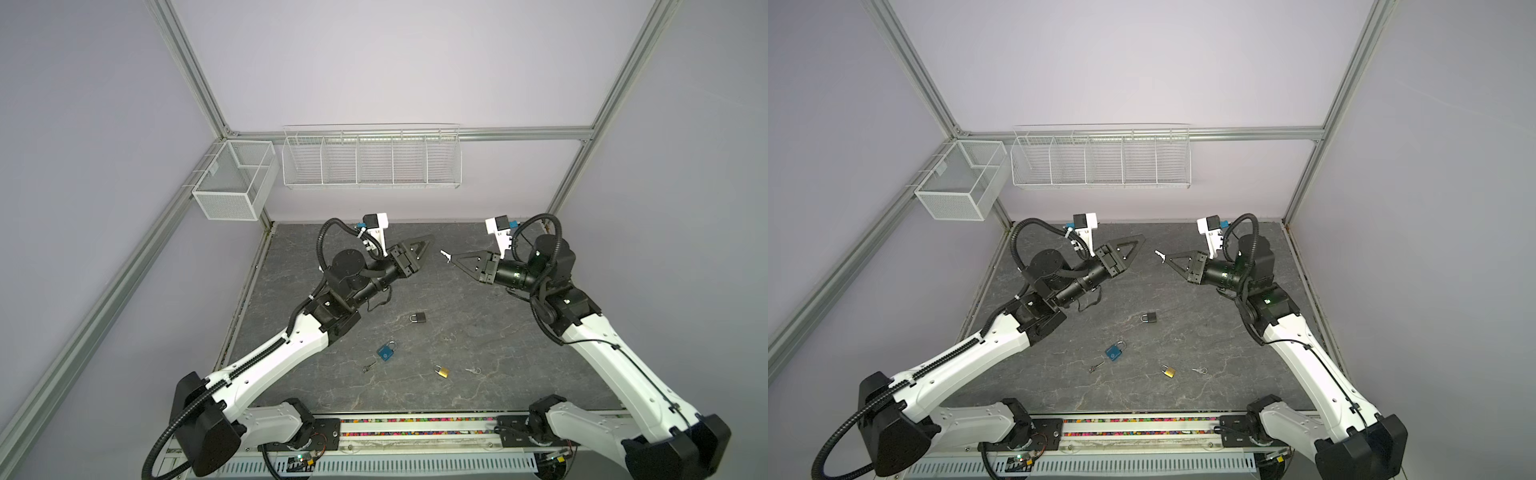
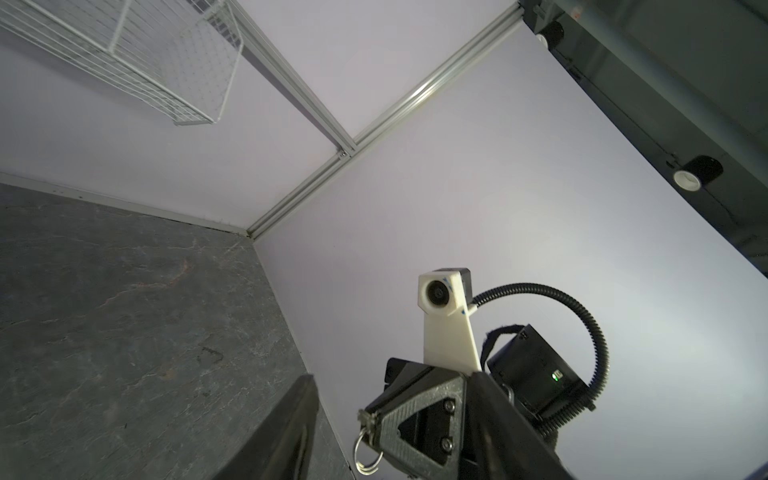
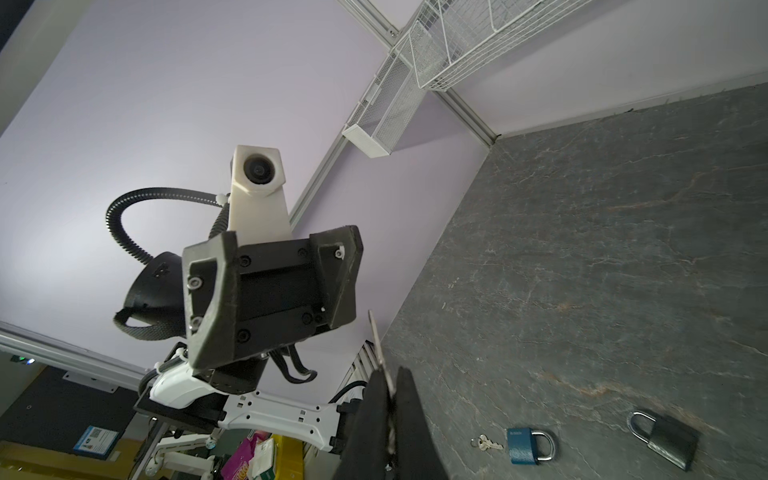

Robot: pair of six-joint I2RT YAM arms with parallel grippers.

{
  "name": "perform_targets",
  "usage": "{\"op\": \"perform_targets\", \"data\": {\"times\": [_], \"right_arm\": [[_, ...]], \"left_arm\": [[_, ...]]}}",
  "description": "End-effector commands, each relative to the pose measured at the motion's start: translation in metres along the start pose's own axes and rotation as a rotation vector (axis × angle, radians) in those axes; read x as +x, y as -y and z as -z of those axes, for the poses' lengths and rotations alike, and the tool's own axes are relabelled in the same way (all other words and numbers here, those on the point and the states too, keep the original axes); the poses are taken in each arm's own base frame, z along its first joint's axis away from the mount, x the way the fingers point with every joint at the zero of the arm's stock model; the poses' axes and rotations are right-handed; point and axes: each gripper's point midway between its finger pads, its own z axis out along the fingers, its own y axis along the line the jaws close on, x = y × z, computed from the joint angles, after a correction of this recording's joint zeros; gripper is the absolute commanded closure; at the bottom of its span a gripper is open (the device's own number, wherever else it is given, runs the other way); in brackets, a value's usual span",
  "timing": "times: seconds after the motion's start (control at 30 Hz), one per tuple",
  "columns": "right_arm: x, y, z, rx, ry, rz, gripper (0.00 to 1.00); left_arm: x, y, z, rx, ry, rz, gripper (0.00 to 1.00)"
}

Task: Unlock with the key
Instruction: 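Lower the left gripper toward the black padlock while the right gripper holds the key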

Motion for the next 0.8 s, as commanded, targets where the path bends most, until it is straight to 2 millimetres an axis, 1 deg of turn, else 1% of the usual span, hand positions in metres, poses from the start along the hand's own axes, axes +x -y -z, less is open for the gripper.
{"op": "perform_targets", "data": {"times": [0.0,0.07,0.1,0.17,0.23,0.33,0.43,0.53,0.63,0.7,0.77], "right_arm": [[0.013,0.009,0.015,0.104,-0.034,0.082,0.94],[0.019,0.016,0.019,0.146,-0.057,0.106,0.94],[0.024,0.023,0.021,0.183,-0.069,0.113,0.94],[0.03,0.04,0.026,0.265,-0.087,0.12,0.94],[0.039,0.053,0.028,0.317,-0.119,0.109,0.94],[0.054,0.072,0.03,0.372,-0.162,0.073,0.94],[0.07,0.098,0.032,0.452,-0.207,0.034,0.94],[0.086,0.119,0.033,0.515,-0.27,-0.023,0.94],[0.093,0.145,0.04,0.629,-0.273,-0.073,0.94],[0.099,0.149,0.036,0.605,-0.297,-0.095,0.94],[0.102,0.156,0.036,0.627,-0.31,-0.117,0.94]], "left_arm": [[0.011,-0.058,0.015,-0.286,-0.007,0.058,0.4],[0.022,-0.076,0.02,-0.366,-0.029,0.105,0.37],[0.031,-0.088,0.023,-0.418,-0.048,0.125,0.36],[0.048,-0.103,0.025,-0.499,-0.096,0.138,0.32],[0.069,-0.121,0.028,-0.609,-0.162,0.145,0.32],[0.103,-0.152,0.037,-0.751,-0.235,0.245,0.31],[0.135,-0.178,0.044,-0.834,-0.26,0.322,0.3],[0.16,-0.198,0.043,-0.874,-0.259,0.38,0.3],[0.18,-0.215,0.04,-0.941,-0.282,0.377,0.29],[0.19,-0.229,0.039,-0.982,-0.293,0.388,0.29],[0.198,-0.239,0.036,-1.0,-0.29,0.401,0.29]]}}
